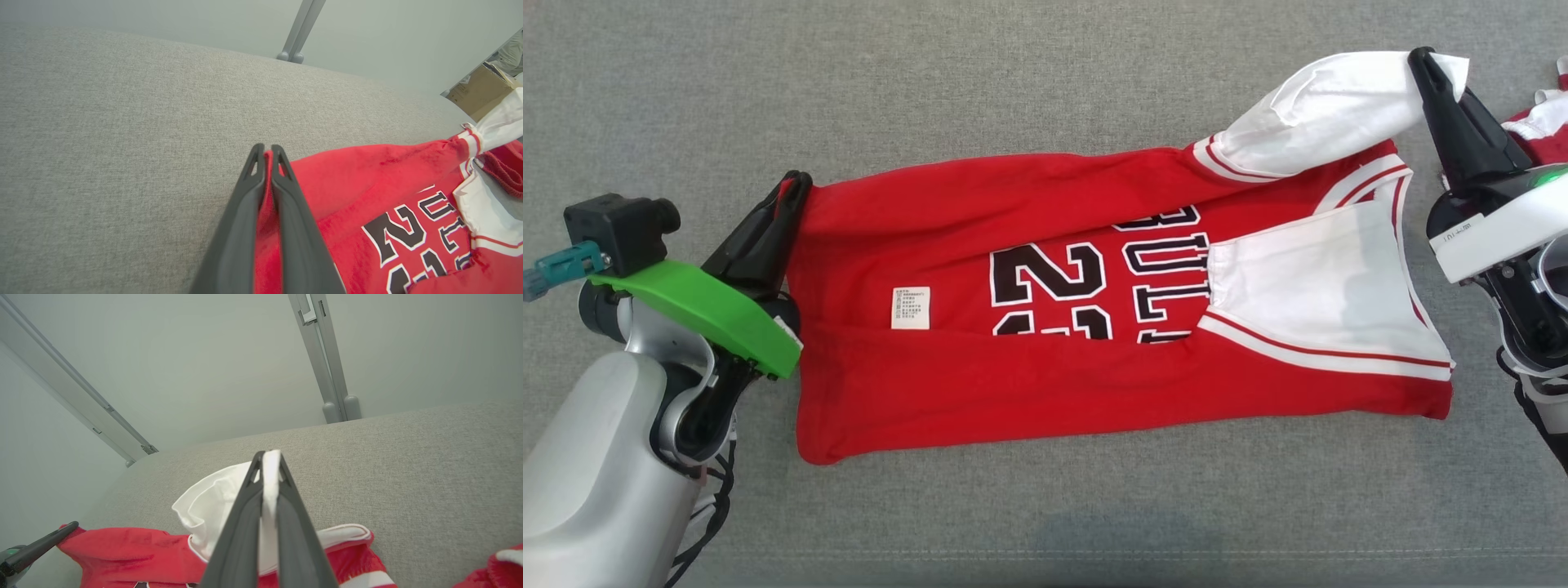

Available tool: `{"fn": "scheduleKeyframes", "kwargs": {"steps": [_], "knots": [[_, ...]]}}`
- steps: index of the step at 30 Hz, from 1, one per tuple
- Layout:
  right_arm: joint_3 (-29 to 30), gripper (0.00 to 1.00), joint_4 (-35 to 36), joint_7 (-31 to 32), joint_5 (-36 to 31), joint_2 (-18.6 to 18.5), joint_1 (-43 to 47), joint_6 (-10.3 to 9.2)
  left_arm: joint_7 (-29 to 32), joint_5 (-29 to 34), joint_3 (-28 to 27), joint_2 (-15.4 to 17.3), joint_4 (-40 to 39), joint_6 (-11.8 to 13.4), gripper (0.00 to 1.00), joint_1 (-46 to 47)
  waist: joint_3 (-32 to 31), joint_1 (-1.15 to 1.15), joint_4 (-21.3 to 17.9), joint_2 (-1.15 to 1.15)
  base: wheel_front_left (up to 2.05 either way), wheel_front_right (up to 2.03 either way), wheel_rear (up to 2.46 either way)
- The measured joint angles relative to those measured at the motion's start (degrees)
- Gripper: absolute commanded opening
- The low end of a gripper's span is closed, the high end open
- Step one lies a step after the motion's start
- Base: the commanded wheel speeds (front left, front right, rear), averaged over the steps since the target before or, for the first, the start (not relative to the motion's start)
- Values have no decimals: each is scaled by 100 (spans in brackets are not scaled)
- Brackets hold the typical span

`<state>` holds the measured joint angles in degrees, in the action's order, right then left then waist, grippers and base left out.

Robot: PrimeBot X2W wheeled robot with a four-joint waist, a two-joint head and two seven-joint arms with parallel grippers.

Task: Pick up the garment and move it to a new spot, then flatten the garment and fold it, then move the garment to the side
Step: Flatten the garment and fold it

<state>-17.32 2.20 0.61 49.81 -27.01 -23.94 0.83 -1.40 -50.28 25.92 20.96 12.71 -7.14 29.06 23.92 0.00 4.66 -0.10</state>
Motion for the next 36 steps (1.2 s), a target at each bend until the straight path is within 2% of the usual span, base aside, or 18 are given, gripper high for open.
{"fn": "scheduleKeyframes", "kwargs": {"steps": [8, 14, 18, 30, 36], "knots": [[-2, 0, -9, 96, -66, 5, -293, -97, -86, 7, 55, 2, -12, 0, 0, 220, 207, 0, 31, 0, 0, 0, 0], [-15, 0, -160, 96, -391, -35, -696, -191, -297, 121, 132, -33, 100, -1, 0, 576, 366, 0, 114, 0, 0, 0, 0], [-63, 0, -203, 96, -403, -10, -783, -194, -381, 121, 199, -41, 214, -1, 0, 599, 432, 0, 198, 0, 0, 0, 0], [-147, 0, -304, 23, -408, 31, -752, -188, -788, 77, 221, -54, 491, -1, 0, 598, 446, 0, 282, 0, 0, 0, 0], [-108, 0, -174, -116, -406, 29, -408, -179, -1038, 4, 286, -48, 427, -1, 0, 557, 368, 0, 229, 0, 0, 0, 0]]}}
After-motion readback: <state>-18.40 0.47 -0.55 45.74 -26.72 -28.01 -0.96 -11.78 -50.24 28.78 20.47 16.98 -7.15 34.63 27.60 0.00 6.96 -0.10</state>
